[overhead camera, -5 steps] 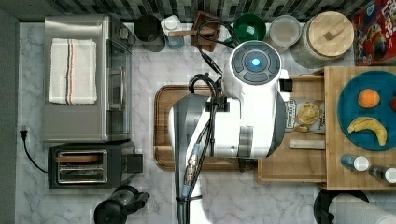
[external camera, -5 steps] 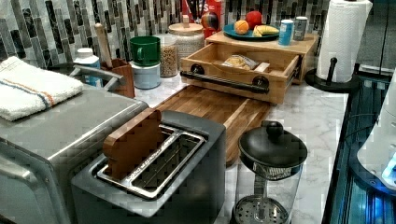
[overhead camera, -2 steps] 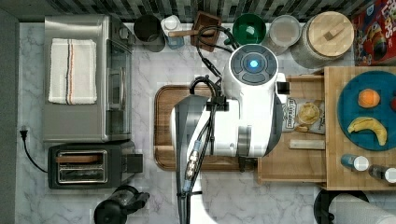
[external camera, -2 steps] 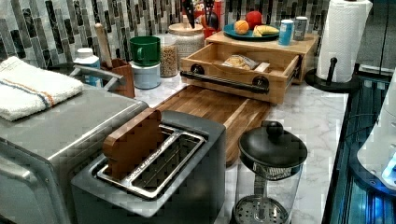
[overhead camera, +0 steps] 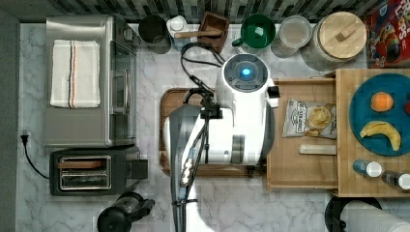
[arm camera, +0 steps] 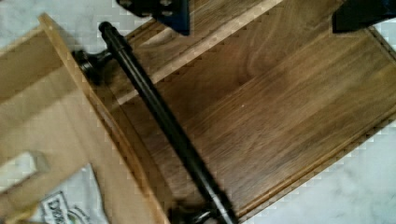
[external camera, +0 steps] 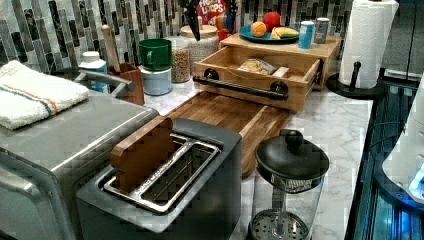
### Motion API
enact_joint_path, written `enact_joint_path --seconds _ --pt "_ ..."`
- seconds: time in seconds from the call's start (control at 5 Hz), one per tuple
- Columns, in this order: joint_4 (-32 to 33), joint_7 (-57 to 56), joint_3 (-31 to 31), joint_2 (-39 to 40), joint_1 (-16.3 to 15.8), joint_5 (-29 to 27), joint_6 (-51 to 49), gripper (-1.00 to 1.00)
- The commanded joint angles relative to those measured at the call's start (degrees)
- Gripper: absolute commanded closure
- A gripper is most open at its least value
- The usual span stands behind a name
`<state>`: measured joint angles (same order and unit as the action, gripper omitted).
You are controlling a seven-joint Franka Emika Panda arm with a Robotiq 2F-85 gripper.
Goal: Close the drawer.
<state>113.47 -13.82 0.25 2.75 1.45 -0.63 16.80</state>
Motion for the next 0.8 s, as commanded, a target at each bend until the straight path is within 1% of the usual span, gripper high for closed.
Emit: enact_joint_path --seconds 0.2,0.4,0.6,0.8 --pt "8.23 -7.96 6.35 -4.35 -4.30 -2.17 7.30 1.00" --pt "11.03 -11.27 7.89 -4.09 -3.12 -1.80 10.04 1.00" --pt "15.79 -14.22 8.98 -4.09 -2.21 -0.83 16.38 1.00" --pt "18.86 -17.09 9.18 -2.41 -1.81 2.15 21.59 1.00"
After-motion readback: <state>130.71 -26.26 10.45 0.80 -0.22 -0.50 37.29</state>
